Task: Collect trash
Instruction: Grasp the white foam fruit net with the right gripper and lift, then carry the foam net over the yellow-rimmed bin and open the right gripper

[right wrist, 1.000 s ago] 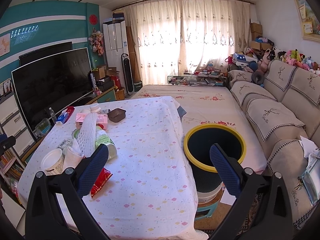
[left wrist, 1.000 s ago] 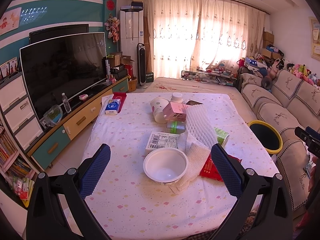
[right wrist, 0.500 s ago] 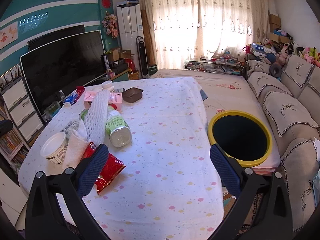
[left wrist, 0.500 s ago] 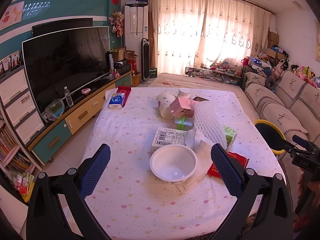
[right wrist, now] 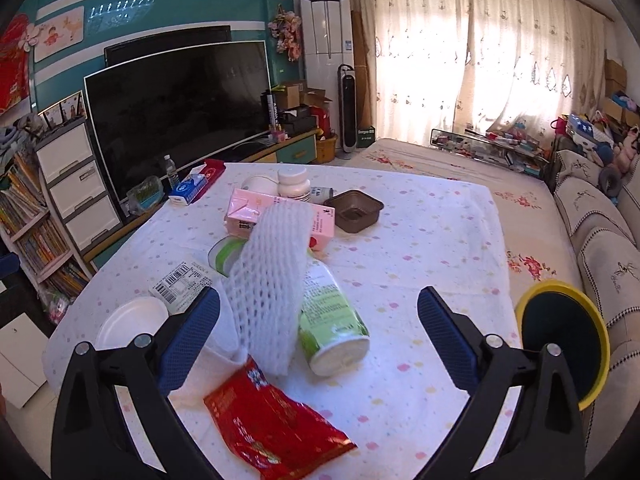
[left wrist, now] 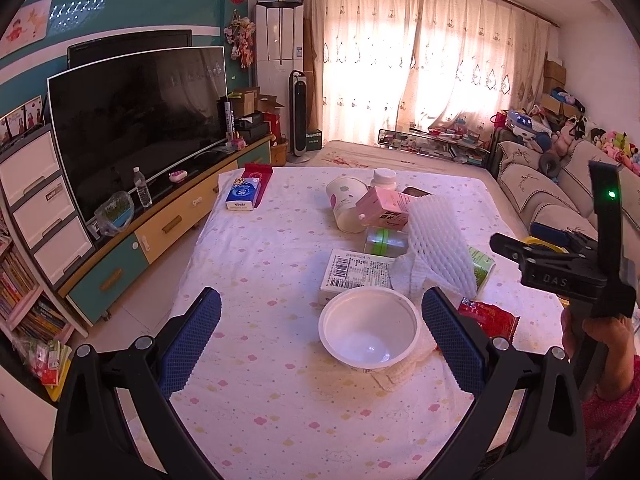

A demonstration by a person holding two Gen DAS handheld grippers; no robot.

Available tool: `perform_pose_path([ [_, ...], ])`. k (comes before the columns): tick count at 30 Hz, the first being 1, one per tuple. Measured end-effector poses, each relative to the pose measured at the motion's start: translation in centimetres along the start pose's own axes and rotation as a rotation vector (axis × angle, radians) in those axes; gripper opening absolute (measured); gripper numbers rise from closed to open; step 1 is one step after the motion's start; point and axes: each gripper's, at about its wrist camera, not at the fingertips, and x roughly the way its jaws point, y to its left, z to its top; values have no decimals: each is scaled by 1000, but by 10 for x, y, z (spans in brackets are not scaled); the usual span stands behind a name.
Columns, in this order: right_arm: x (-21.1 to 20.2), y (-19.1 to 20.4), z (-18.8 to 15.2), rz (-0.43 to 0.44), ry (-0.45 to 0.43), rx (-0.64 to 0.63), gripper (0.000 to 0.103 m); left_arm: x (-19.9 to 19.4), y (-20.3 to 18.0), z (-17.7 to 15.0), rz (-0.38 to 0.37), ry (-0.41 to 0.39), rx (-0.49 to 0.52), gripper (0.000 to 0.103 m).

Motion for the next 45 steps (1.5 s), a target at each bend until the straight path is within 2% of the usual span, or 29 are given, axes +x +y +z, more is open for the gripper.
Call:
perform_pose_path([
  [2,17,5,9,28,33,6,77,3,4,-1,6,0,-2,99],
  [4,34,6,17,54,64,16,75,6,7,-2,9,2,-5,99],
  [6,50,9,23,39,85,19,74,9,11,-2,11,7,-11,99],
  [12,78,12,25,65,148,49,54,18,16,-4,11,20,-17,99],
  [13,80,12,24,71,155,51,45,19,17,-5,11,22,-17,99],
  [14,81,12,24,80,160,55,31,20,17,-5,10,23,-17,99],
  [16,76,11,23,91,151,68,16,22,18,-6,10,26,-18,99],
  [17,74,10,24,95,141,73,14,22,18,-6,9,28,-20,99],
  [24,35,2,33,130,38,119,13,26,14,-5,4,34,-12,99],
  [29,-6,-9,47,73,-81,128,12,23,8,-3,-5,26,1,99],
  [33,-35,-38,50,-28,-157,147,13,20,4,-1,-9,20,8,99],
  [36,-50,-80,44,-126,-180,208,13,19,2,-2,-14,18,11,99],
  [41,-59,-163,17,-304,-163,326,13,22,-6,-3,-28,24,21,99],
  [45,-48,-226,-14,-440,-114,398,13,25,-16,-1,-41,30,35,99],
])
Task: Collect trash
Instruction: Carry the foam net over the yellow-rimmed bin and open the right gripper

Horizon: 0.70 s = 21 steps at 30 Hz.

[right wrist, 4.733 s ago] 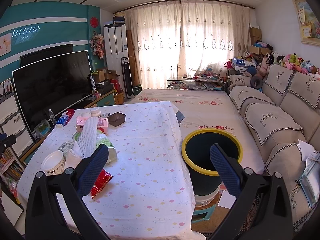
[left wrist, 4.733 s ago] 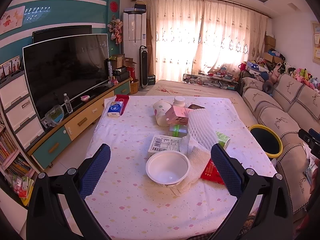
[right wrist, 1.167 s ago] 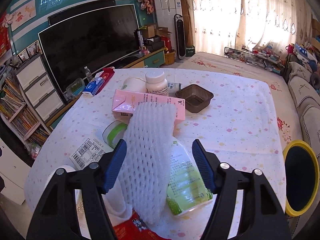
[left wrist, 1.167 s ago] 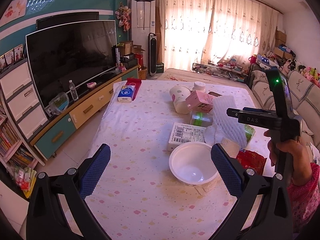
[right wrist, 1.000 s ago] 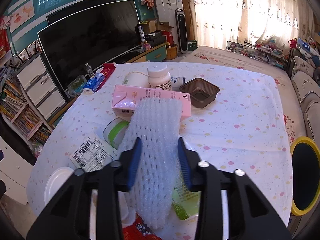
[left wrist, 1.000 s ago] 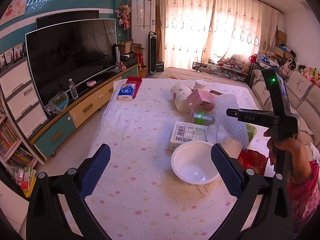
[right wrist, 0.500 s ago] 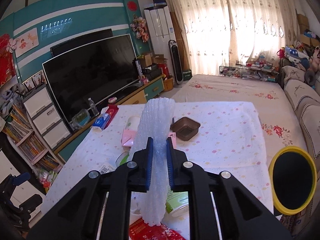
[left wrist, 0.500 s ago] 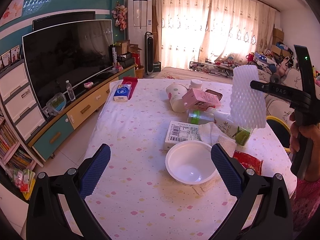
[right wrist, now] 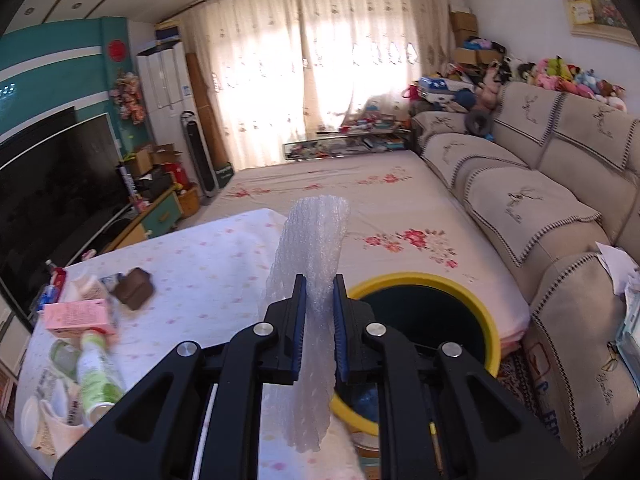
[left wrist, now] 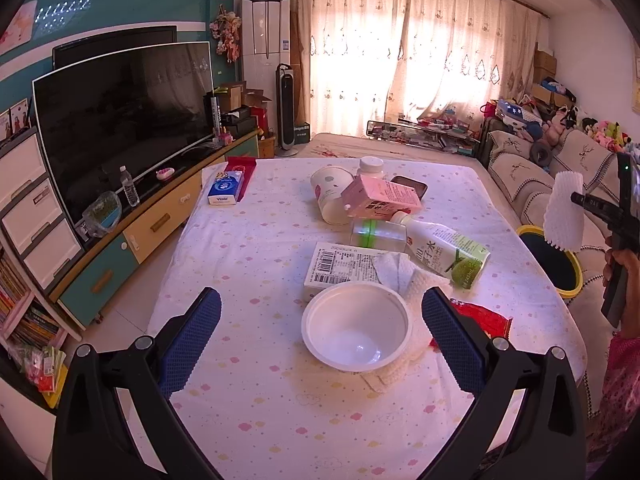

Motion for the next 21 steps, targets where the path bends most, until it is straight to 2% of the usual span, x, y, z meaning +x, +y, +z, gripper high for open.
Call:
perform_pose_path([
  [5,49,-51,-15,-100,55,31,14,8,-17,2,-23,20,16,99],
  [9,80,-68,-25,-152,86,32,15,12,-31,4,-27,31,37,99],
  [11,91,-74,-27,-173,95,34,32,14,-36,4,-29,34,47,99],
  [14,98,-83,-28,-185,100,44,46,16,-43,6,-33,39,59,99],
  [18,90,-89,-31,-178,92,78,48,21,-47,7,-48,47,66,99],
  [21,69,-81,-36,-159,68,80,53,25,-50,4,-64,60,71,99],
])
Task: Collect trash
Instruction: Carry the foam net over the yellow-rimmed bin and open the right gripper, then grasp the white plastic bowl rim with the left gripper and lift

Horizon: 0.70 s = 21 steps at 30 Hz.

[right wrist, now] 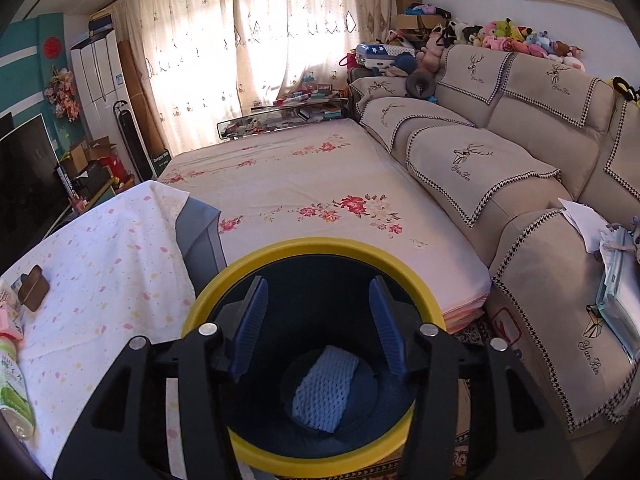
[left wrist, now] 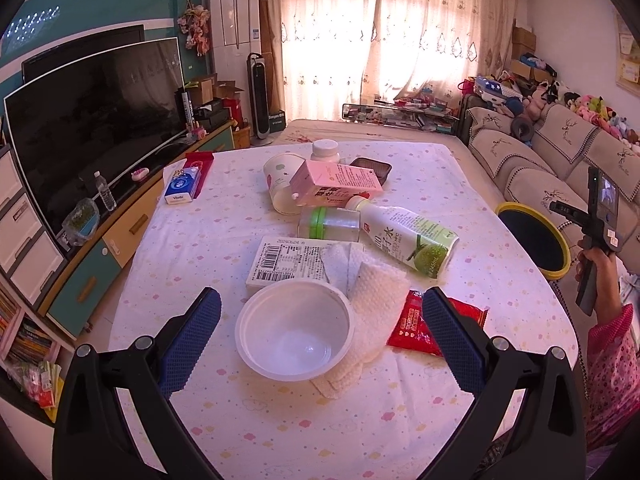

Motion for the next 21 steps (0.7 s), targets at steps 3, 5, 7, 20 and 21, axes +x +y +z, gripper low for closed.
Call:
perform_pose_path([
  [3,-25,6,-8,23,-27,-12,56,5,-2,-5,-29,12,11,99],
  [5,-39,10,-14,44,-37,-20,56,9,-4,-9,-45,17,25,99],
  [7,-51,14,-20,62,-46,-28,57,12,-6,-12,-56,22,40,96],
  [20,-75,25,-30,104,-43,-47,58,60,-9,-28,-43,139,107,39],
  [21,-73,25,-30,105,-40,-46,58,62,-10,-29,-40,147,113,39],
])
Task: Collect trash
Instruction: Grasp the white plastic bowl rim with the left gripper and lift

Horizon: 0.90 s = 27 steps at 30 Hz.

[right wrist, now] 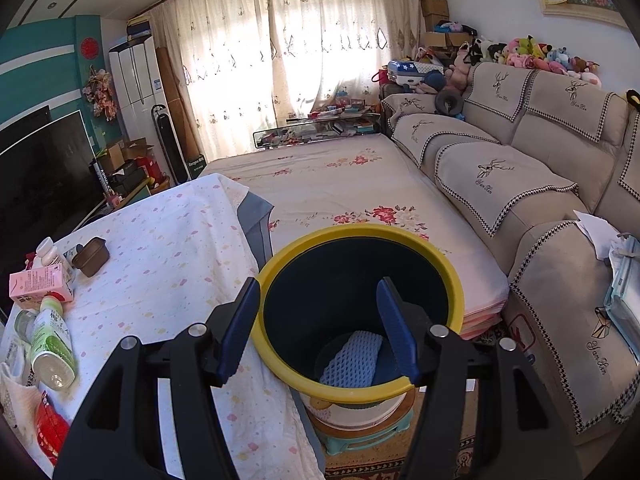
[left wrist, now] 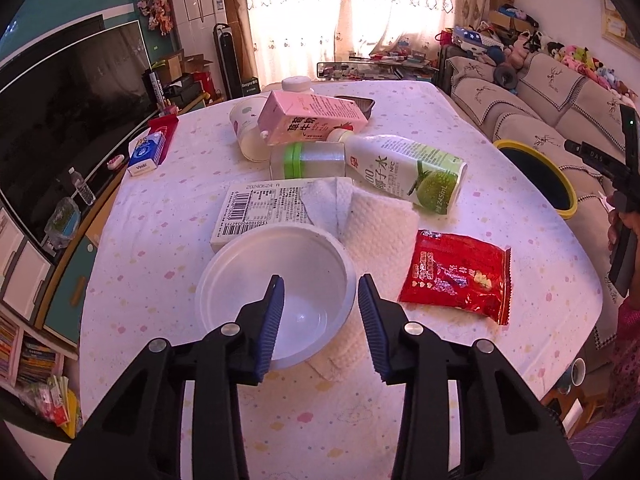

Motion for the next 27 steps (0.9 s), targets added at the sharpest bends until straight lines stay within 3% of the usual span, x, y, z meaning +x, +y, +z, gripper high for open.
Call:
perform_pose_path([
  [5,4,1,-1,10,12,5,58,12,-5,-1,6,35,24,30],
  [10,3,1,-1,20,12,8,58,12,-3,0,16,28,18,8],
  [19,-14,0,2,40,-18,14,58,-23,3,10,94,-84,3,7],
  [27,-42,-15,5,20,-74,26,58,-45,-40,44,-20,-166,101,7],
])
